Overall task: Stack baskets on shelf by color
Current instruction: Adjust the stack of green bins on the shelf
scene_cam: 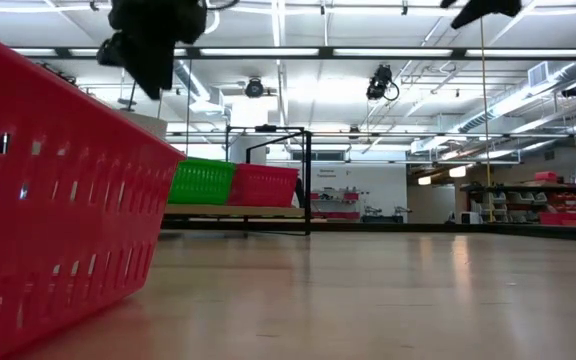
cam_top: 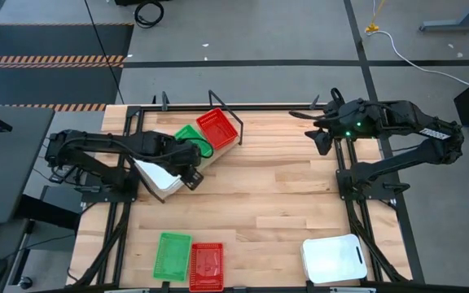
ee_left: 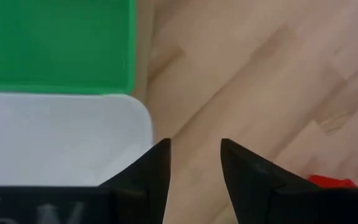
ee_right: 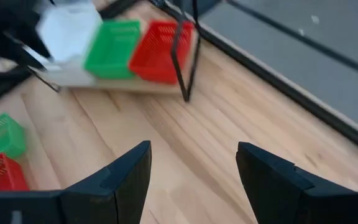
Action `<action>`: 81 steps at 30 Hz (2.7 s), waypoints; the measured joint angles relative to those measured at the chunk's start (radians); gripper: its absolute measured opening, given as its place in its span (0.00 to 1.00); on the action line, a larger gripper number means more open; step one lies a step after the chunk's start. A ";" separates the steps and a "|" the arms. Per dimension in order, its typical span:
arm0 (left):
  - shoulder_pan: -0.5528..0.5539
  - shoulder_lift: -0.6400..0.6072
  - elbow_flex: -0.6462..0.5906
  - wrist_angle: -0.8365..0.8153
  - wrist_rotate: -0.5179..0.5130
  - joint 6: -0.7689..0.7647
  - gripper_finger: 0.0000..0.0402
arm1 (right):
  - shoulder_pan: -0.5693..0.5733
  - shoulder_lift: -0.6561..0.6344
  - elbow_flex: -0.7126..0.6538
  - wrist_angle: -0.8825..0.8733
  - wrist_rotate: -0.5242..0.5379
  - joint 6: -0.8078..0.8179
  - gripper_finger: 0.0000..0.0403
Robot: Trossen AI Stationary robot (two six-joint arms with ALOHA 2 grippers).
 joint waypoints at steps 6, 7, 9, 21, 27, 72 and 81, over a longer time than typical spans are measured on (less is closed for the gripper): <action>-0.007 0.001 0.092 -0.139 -0.089 0.042 0.37 | 0.001 -0.003 0.000 -0.080 -0.035 0.072 0.60; -0.007 0.001 0.103 -0.142 -0.091 0.053 0.37 | 0.001 -0.004 0.000 -0.082 -0.044 0.080 0.60; -0.013 0.001 0.116 -0.129 -0.092 0.080 0.37 | 0.001 -0.005 0.000 -0.082 -0.053 0.102 0.60; 0.050 0.098 0.060 0.023 -0.173 0.279 0.34 | 0.001 0.010 -0.001 -0.120 -0.082 0.184 0.60; 0.137 0.182 0.058 0.029 -0.173 0.325 0.36 | 0.004 0.024 -0.001 -0.122 -0.131 0.205 0.60; 0.301 0.202 0.058 -0.133 -0.139 0.395 0.32 | 0.034 0.026 0.000 -0.131 -0.151 0.190 0.60; 0.293 0.205 -0.049 -0.133 -0.153 0.361 0.32 | 0.034 0.026 0.000 -0.131 -0.160 0.197 0.60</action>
